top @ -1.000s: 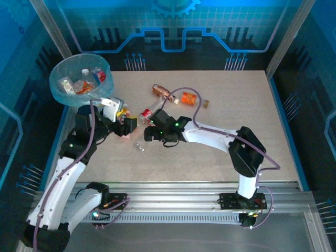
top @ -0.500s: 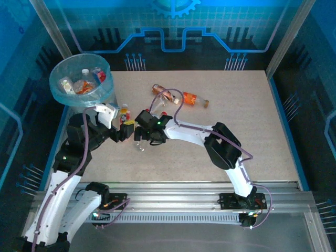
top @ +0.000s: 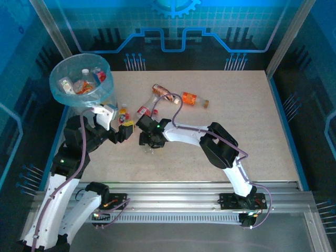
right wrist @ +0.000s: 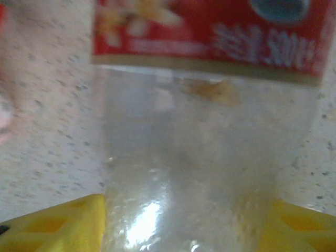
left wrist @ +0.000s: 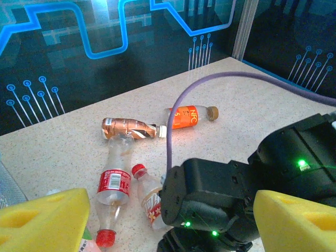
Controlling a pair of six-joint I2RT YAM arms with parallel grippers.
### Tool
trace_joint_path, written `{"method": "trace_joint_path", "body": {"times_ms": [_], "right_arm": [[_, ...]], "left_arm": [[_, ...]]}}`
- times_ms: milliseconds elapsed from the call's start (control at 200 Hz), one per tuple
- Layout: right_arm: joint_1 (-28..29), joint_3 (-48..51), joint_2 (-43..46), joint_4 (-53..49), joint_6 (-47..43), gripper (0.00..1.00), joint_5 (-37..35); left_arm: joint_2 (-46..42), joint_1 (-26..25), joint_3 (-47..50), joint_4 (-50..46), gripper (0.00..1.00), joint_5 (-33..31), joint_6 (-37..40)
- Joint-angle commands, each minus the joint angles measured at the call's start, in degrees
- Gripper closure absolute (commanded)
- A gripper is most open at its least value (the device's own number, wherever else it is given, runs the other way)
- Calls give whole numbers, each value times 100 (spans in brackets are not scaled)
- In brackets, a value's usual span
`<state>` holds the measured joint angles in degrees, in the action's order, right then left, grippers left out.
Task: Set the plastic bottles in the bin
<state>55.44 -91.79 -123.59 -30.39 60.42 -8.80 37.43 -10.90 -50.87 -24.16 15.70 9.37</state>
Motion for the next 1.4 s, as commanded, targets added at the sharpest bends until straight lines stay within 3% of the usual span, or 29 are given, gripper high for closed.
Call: {"method": "trace_joint_path", "body": {"times_ms": [0,240,395,695,985,1396], "right_arm": [[8,337,420,15,83,36,-95],[-33,987,1084,227,63,44,-202],[-26,1481,1752,411,-145,47,-466],[-35,2733,3449,1652,-1550,47,-652],[-86,3600,4755,3031,-3160,45,597],[-95,3660,4996,3474,-3525,47,1335]], "left_arm": [[-21,-9,-142,4,17,-61,-5],[101,-5,-294,109,17,-88,-218],[382,-9,-621,58,17,-278,-791],[1492,-9,-1705,-399,17,49,-2210],[2649,-7,-2521,-348,20,1296,-3335],[3104,-9,-2561,-151,35,1832,-3722]]}}
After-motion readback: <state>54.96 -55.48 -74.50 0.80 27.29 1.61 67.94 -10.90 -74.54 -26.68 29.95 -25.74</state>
